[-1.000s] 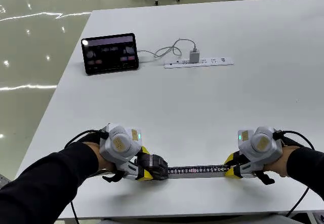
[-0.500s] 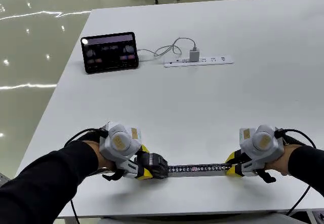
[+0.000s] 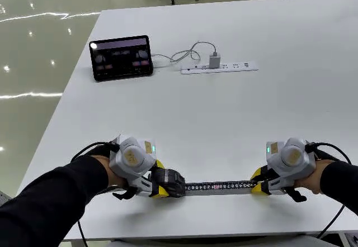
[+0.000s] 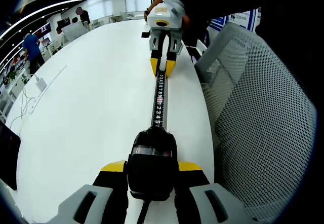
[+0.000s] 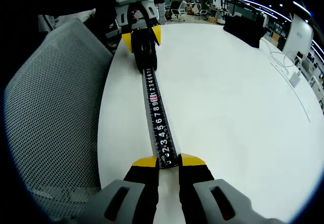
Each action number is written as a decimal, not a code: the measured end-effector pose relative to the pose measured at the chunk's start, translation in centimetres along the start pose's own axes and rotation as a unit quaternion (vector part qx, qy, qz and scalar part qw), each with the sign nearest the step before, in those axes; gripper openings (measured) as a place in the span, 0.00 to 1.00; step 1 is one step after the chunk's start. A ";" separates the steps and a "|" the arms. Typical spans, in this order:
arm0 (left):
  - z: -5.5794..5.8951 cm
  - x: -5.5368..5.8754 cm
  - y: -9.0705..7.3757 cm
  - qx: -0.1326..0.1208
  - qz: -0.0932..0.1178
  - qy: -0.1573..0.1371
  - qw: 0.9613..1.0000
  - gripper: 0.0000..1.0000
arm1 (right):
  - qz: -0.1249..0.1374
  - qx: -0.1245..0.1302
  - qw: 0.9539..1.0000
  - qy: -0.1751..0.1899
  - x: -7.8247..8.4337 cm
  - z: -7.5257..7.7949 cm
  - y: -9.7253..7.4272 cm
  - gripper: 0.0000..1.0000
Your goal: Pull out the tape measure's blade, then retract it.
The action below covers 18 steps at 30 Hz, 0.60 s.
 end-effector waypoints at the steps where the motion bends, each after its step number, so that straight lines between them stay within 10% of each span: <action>1: 0.0 0.0 0.0 0.000 0.000 0.000 1.000 0.31 | 0.000 0.000 1.000 0.000 0.0 0.0 0.0 0.10; 18: 0.0 0.1 0.0 -0.001 0.000 0.000 1.000 0.31 | -0.004 0.002 1.000 0.003 0.6 0.2 -0.4 0.10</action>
Point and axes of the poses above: the centre of the closed fingertips' face, and the gripper's own axes: y roughly forward along the fingers, z roughly to its right, x roughly out of its underside, the point moved 3 cm from there along -y, roughly backward along the fingers, and after that the axes turned 3 degrees about -x, right-handed, at the moved point
